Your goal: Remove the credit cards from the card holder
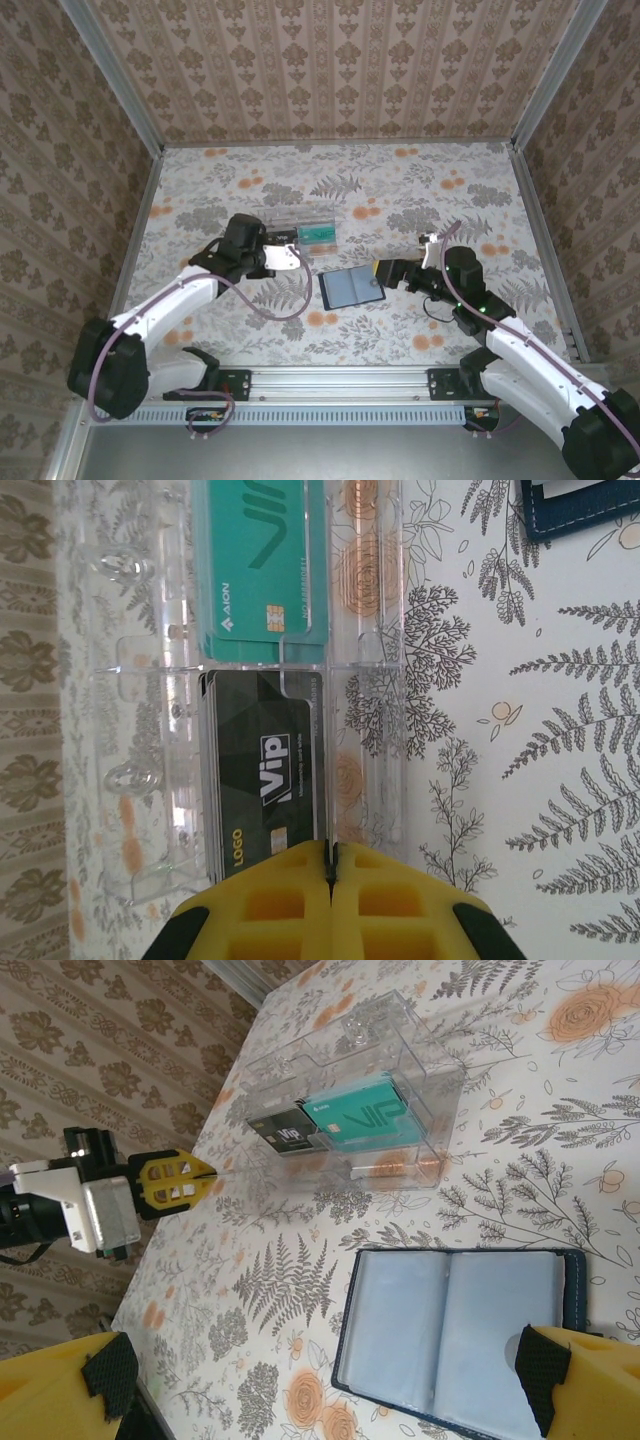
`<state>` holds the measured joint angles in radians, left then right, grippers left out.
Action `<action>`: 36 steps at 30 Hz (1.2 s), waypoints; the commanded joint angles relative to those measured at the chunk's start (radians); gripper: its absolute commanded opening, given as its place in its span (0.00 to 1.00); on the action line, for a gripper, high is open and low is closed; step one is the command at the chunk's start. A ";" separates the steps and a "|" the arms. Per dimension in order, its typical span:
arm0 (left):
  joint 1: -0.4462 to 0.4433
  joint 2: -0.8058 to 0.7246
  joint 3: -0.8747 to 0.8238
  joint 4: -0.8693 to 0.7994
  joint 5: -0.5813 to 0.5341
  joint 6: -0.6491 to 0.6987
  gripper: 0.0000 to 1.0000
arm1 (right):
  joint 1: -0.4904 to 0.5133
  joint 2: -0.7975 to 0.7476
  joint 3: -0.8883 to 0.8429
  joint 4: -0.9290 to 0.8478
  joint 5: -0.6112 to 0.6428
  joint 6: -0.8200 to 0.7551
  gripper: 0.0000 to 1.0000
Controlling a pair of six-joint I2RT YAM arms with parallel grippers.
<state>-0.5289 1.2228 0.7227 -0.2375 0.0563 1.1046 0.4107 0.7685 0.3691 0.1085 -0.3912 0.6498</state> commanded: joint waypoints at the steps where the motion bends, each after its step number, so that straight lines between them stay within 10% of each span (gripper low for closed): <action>1: 0.010 0.046 0.066 0.014 0.018 0.029 0.00 | 0.005 0.000 -0.016 0.033 -0.001 -0.012 1.00; 36: 0.061 0.209 0.173 0.008 -0.001 0.003 0.00 | 0.012 0.011 -0.022 0.042 -0.001 -0.007 1.00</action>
<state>-0.4751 1.4296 0.8600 -0.2260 0.0418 1.1072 0.4156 0.7727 0.3626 0.1131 -0.3916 0.6498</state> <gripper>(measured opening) 0.047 0.999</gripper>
